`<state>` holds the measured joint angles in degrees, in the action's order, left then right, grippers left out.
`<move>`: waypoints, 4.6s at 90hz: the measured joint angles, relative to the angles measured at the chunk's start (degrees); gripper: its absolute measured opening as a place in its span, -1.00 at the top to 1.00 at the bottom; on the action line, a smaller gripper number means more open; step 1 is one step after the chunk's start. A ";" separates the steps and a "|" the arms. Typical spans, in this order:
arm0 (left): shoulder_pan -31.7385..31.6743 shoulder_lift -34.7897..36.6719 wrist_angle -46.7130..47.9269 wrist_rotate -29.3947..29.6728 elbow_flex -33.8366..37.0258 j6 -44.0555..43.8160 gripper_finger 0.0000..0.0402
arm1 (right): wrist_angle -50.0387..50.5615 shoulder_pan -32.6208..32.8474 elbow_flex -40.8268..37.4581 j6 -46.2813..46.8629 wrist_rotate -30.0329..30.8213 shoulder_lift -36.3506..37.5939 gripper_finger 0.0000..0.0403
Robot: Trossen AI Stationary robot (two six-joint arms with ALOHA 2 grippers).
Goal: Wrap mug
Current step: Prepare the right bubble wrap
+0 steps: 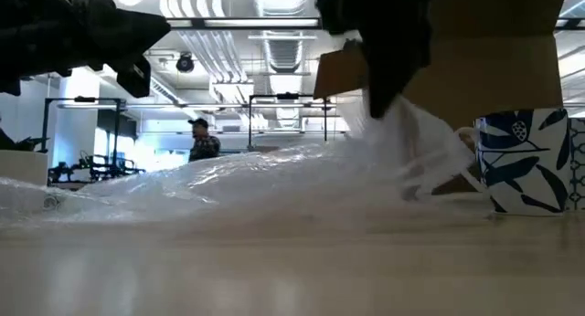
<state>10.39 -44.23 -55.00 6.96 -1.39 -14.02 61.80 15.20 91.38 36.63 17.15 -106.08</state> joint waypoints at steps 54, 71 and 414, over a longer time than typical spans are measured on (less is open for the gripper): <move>0.02 -0.15 -0.01 0.00 0.00 0.20 0.90 | 1.98 1.06 36.91 -26.92 34.03 1.73 1.00; 0.02 -0.41 0.00 0.00 0.00 0.22 0.90 | -2.33 1.16 43.20 -34.20 34.00 3.16 1.00; 1.38 -21.89 3.38 20.90 -28.78 25.98 -0.11 | -41.51 0.61 43.01 -58.33 70.90 5.81 1.00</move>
<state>11.78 -66.12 -51.62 27.86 -30.16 11.96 20.29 15.81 134.39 -21.70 88.04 -100.27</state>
